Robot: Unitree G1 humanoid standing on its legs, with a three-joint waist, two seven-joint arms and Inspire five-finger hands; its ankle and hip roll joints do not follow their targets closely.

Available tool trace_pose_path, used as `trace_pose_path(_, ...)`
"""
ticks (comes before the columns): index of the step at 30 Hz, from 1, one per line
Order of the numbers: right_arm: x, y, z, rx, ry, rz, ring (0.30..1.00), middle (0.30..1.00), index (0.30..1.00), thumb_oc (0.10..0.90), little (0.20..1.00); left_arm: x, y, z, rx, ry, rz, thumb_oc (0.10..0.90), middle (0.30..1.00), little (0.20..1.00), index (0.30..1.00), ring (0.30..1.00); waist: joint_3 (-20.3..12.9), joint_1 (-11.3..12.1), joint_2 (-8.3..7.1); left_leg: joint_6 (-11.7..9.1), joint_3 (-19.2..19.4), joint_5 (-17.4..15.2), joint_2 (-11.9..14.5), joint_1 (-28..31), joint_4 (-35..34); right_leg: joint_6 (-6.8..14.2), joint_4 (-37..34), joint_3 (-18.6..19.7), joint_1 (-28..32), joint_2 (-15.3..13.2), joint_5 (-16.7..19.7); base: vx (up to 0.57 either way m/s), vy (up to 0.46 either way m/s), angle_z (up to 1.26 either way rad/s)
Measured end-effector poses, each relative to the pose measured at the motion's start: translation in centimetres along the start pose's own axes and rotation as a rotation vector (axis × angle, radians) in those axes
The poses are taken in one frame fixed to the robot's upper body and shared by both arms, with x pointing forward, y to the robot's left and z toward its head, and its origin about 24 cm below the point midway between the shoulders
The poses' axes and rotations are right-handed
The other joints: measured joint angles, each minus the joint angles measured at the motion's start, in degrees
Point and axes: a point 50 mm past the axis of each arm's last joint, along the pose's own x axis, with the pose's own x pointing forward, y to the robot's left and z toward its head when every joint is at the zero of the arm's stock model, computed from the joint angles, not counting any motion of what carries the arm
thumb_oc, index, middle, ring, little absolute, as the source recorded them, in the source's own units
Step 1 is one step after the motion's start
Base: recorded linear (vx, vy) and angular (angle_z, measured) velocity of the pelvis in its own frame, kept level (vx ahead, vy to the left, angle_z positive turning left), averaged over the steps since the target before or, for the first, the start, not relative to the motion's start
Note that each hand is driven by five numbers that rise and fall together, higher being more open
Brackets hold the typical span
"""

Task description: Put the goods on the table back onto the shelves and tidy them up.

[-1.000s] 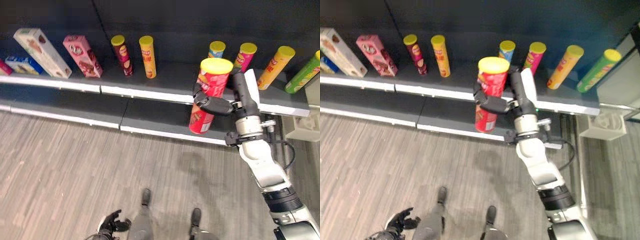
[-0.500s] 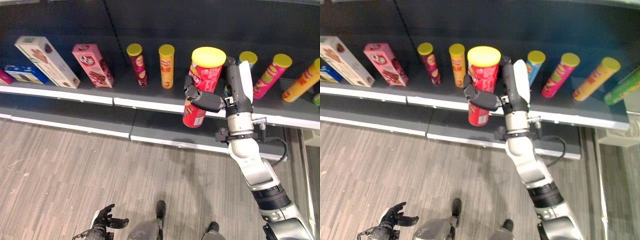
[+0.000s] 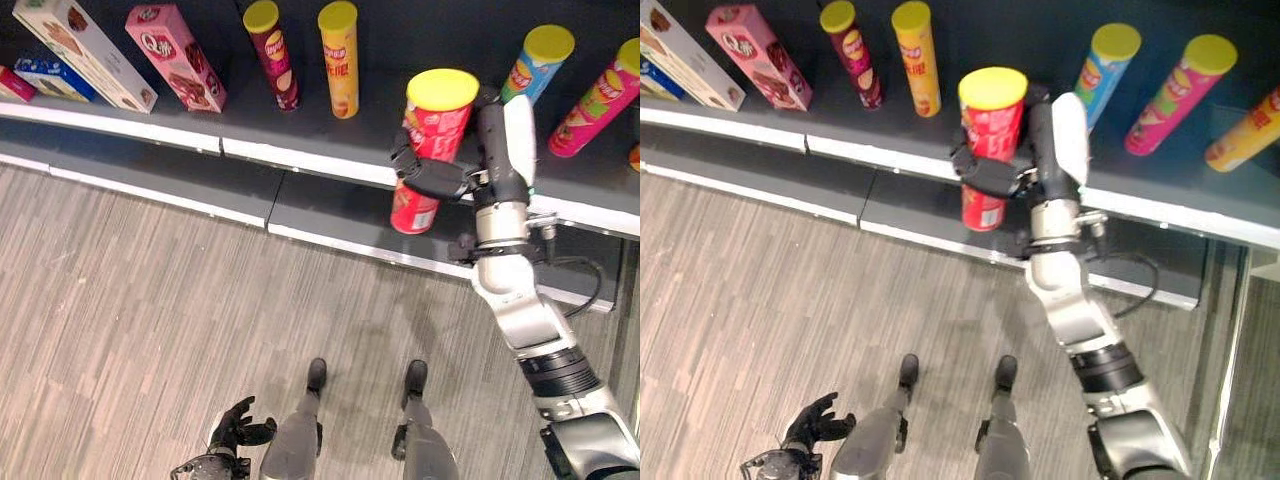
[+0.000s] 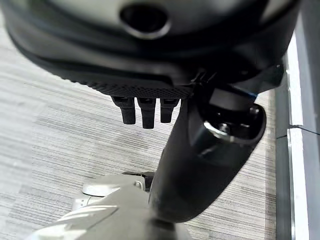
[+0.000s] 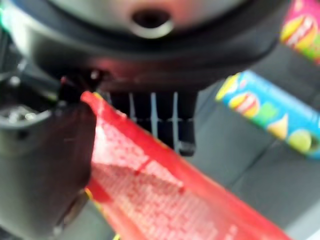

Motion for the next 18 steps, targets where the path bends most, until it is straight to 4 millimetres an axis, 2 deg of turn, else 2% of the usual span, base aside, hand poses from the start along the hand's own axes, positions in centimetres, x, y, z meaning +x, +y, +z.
trace_pose_path(4,3.2,-1.8,0.1,-0.101,-0.02,-0.157,0.3,0.3,0.3,0.4,0.3,0.4,-0.7,1.4,0.023,-0.052,-0.027,0.8,0.9,0.9,0.9,0.9,1.2,0.8,1.96,-0.7,-1.3,0.1,-0.9,-1.3,0.0,0.1,0.0,-0.6,-0.6,-1.1,0.0,0.0,-0.01,0.16)
trace_pose_path(8,4.3,-2.6,0.1,-0.155,-0.025,-0.252,0.3,0.3,0.3,0.4,0.3,0.5,-0.7,2.1,0.022,-0.089,-0.02,0.8,0.9,0.9,0.9,0.9,2.7,1.7,2.68,-0.5,-2.7,0.2,-2.5,-2.7,0.0,0.7,0.0,-2.0,-1.1,-2.8,-0.3,0.0,-0.004,0.24)
trace_pose_path(10,4.9,-3.8,0.0,-0.162,-0.008,-0.338,0.3,0.3,0.3,0.4,0.3,0.7,-0.9,2.5,0.031,-0.097,-0.02,0.8,0.9,0.9,0.9,0.9,3.7,3.2,3.68,-0.2,-3.4,0.4,-3.5,-3.9,0.0,1.2,0.0,-2.8,-1.7,-4.1,-0.5,0.02,-0.003,0.31)
trace_pose_path(11,5.2,-4.3,0.1,-0.161,-0.006,-0.378,0.3,0.3,0.3,0.4,0.3,0.7,-1.1,2.7,0.039,-0.102,-0.026,0.8,0.9,0.9,0.9,0.9,4.0,3.1,4.45,0.0,-4.2,0.5,-3.9,-4.3,0.0,1.3,0.0,-3.6,-1.7,-4.2,-0.5,0.02,0.0,0.27)
trace_pose_path(14,5.6,-5.0,-0.1,-0.173,0.02,-0.441,0.3,0.3,0.3,0.4,0.3,0.8,-1.1,2.7,0.055,-0.098,-0.026,0.8,0.9,0.9,0.9,0.9,3.9,4.7,4.59,0.0,-4.7,0.6,-5.1,-5.4,0.0,1.9,0.0,-3.9,-2.3,-5.4,-1.0,0.01,-0.002,0.17)
trace_pose_path(18,7.0,-6.0,0.2,-0.185,0.018,-0.519,0.3,0.3,0.3,0.4,0.3,0.8,-1.1,3.2,0.055,-0.127,-0.028,0.8,0.9,0.9,0.9,0.9,3.9,4.7,4.59,0.0,-5.0,0.6,-6.1,-6.7,0.0,2.5,0.0,-4.9,-3.2,-6.5,-1.4,0.0,-0.012,0.13)
